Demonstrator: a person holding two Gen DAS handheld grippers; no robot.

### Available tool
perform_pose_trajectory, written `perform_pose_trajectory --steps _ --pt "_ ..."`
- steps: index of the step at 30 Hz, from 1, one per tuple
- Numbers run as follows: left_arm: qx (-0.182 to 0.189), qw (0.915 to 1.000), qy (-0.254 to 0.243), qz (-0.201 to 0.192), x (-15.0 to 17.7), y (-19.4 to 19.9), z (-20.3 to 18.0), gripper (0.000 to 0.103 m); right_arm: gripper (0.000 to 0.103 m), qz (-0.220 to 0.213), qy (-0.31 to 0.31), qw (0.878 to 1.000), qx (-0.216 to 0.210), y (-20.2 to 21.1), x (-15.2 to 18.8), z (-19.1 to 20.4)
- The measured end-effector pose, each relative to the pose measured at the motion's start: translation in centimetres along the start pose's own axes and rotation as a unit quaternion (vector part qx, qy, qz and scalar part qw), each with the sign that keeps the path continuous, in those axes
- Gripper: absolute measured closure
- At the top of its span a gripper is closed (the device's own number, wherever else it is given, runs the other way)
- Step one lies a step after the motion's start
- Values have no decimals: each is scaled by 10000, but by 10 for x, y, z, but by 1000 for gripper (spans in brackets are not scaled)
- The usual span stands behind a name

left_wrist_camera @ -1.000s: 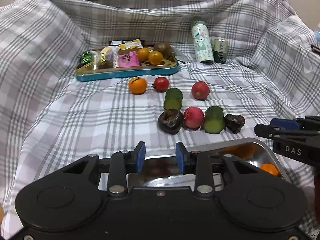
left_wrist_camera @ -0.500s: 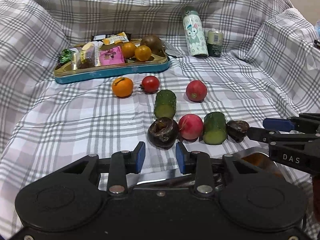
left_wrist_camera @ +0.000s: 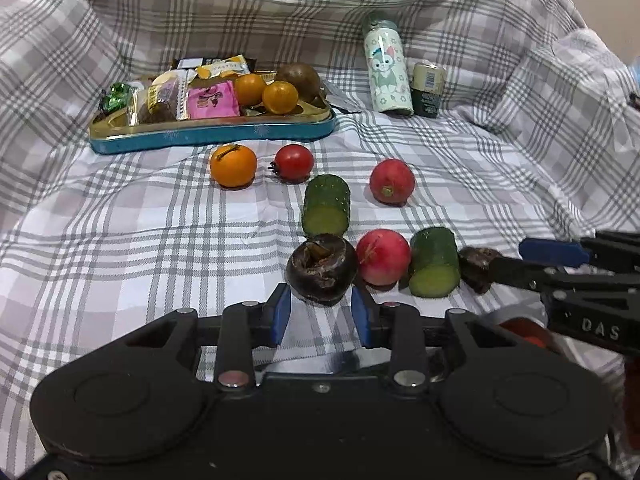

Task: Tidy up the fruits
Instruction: 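Move the right tool to the dark plum and lower around it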

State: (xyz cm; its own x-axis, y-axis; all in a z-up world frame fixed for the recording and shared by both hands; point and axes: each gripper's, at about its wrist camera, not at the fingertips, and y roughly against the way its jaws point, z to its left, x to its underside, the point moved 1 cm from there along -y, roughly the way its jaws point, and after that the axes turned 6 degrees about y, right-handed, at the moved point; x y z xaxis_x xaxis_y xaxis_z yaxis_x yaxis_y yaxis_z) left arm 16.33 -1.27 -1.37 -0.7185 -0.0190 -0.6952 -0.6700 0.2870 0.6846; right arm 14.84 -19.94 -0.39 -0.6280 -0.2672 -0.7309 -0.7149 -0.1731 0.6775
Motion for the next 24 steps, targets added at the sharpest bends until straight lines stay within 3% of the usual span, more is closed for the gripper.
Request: perform_pose_trajectory --steps 5,14,20,24 --pt "83 9995 284 86 -4 -5 7 60 63 41 274 9996 41 -3 2 8" --pt "-2 9998 156 98 -3 -8 2 59 64 47 791 9965 283 -11 6 24" --pt "15 9998 194 104 -3 -8 3 59 66 158 -104 9997 162 -16 -4 -2" --pt "-1 9998 174 94 -2 -8 3 59 66 183 -940 9949 308 -19 -12 -32"
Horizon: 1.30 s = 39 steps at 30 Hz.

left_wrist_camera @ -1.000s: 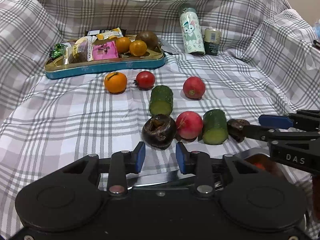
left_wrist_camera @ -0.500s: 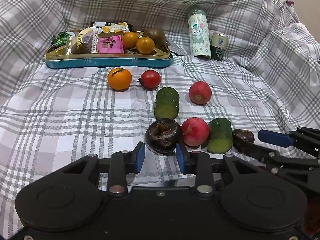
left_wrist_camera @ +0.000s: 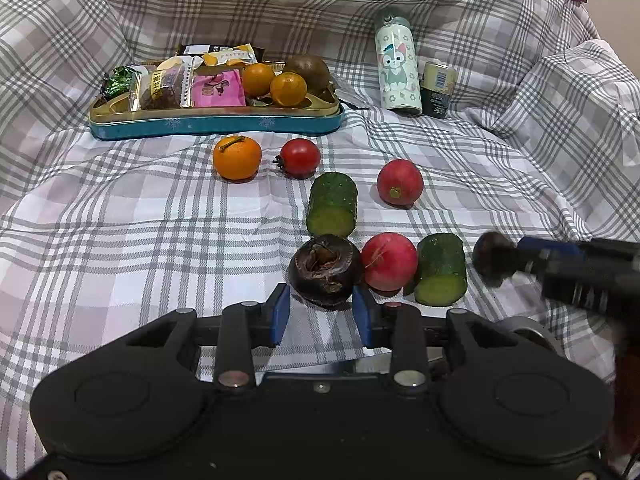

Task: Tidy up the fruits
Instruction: 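Move the right tool to the dark plum and lower around it, then close the right tool on the dark plum while the left tool grasps another plum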

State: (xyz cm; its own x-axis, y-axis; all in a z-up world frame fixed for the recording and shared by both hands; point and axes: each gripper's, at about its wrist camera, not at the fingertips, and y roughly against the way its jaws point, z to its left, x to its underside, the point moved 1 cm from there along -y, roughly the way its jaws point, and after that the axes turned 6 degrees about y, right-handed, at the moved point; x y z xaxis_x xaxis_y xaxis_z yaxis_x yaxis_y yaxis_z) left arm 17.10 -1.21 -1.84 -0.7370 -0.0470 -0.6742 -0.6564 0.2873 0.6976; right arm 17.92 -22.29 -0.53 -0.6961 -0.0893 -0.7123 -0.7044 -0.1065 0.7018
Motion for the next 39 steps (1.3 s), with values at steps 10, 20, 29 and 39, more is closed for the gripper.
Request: perform_pose_trajectory --steps 10,20,29,39 --pt "-16 10000 -18 -12 1 0 0 59 62 -176 -301 9966 742 -3 -3 -15" --pt "-55 10000 -45 -43 1 1 -2 59 46 -220 -139 9982 538 -5 1 -4" --pt "-60 9999 -29 -112 1 3 -2 59 46 -392 27 9974 598 0 2 1" --pt "-60 9998 10 -164 -1 5 0 59 46 127 474 9962 727 -17 8 12"
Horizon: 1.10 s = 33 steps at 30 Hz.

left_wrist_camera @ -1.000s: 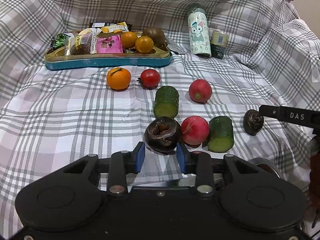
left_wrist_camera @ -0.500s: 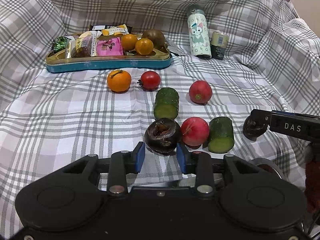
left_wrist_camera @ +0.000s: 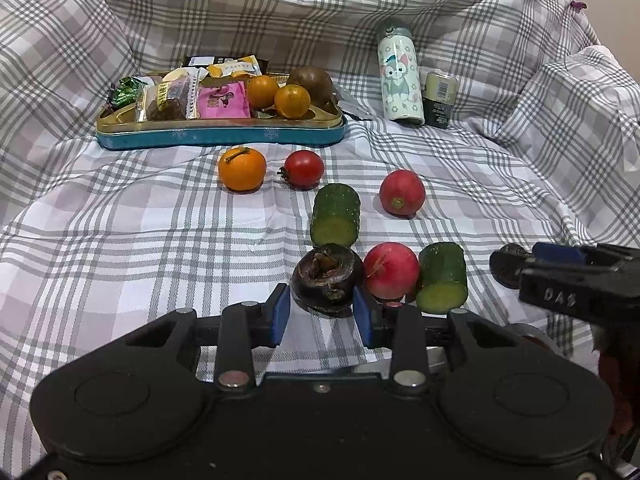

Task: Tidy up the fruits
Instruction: 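Close the right tool on the dark plum while the left tool grasps another plum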

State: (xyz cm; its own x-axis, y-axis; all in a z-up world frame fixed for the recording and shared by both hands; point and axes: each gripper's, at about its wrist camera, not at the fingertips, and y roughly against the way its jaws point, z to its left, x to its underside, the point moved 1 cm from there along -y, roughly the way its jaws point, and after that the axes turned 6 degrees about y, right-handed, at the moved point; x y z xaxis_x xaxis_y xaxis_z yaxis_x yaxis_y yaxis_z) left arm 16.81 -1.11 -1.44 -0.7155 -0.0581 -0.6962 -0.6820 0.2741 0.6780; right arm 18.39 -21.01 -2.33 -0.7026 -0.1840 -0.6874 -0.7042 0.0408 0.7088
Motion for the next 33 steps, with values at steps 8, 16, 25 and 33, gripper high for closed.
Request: perform_pose_trajectory --steps 8,16,25,33 --pt "-13 10000 40 8 0 1 1 58 46 194 -14 9998 71 -10 2 -2" --pt "-115 9997 128 169 -3 -4 -1 51 47 154 76 9998 72 -9 2 0" --pt "-300 9990 -2 336 -12 -11 -9 49 49 185 92 9998 -18 -8 2 0" --pt "-424 9986 31 329 -23 -23 -12 49 49 237 -14 9997 -109 -8 1 -4"
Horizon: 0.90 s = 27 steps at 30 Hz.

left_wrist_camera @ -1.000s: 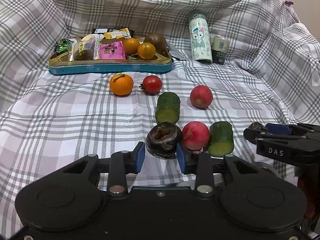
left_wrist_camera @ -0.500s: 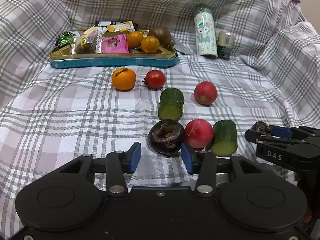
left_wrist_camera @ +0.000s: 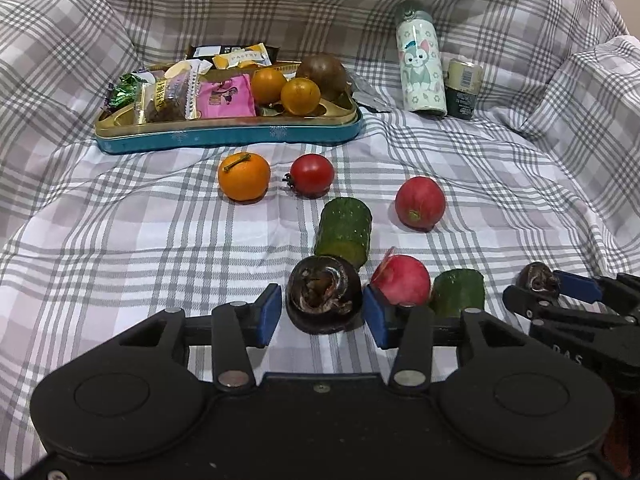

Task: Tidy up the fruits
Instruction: 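Close the right tool on the dark plum while the left tool grasps another plum, then carry both plums over the steel tray and lower them in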

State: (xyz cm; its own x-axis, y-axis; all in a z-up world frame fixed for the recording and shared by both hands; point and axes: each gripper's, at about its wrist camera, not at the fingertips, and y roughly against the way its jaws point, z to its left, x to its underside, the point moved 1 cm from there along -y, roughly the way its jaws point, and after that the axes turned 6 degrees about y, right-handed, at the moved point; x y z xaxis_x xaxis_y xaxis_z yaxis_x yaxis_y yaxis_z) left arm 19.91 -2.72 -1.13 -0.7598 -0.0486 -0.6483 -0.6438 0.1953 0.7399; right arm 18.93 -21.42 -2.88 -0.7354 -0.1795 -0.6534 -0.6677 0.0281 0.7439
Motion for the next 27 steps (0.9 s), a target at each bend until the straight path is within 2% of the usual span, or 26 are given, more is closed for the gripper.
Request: perform_pose_trajectory --steps 9,11,15,22,27 --pt "-211 9997 -80 -65 -3 -15 -7 48 49 13 -44 10000 -33 -1 0 -1" --pt "-256 9996 -96 -96 -3 -16 -9 48 56 4 -29 10000 -10 -1 0 -1" --pt "-260 9995 -86 -173 -2 -13 -8 51 56 -1 -58 10000 -41 -1 -1 -3" --pt "-204 9990 201 -347 3 19 5 51 56 -219 -184 9996 -85 7 -1 -6" --pt "-295 9984 173 -457 23 49 13 51 56 -489 -29 9987 -101 16 1 0"
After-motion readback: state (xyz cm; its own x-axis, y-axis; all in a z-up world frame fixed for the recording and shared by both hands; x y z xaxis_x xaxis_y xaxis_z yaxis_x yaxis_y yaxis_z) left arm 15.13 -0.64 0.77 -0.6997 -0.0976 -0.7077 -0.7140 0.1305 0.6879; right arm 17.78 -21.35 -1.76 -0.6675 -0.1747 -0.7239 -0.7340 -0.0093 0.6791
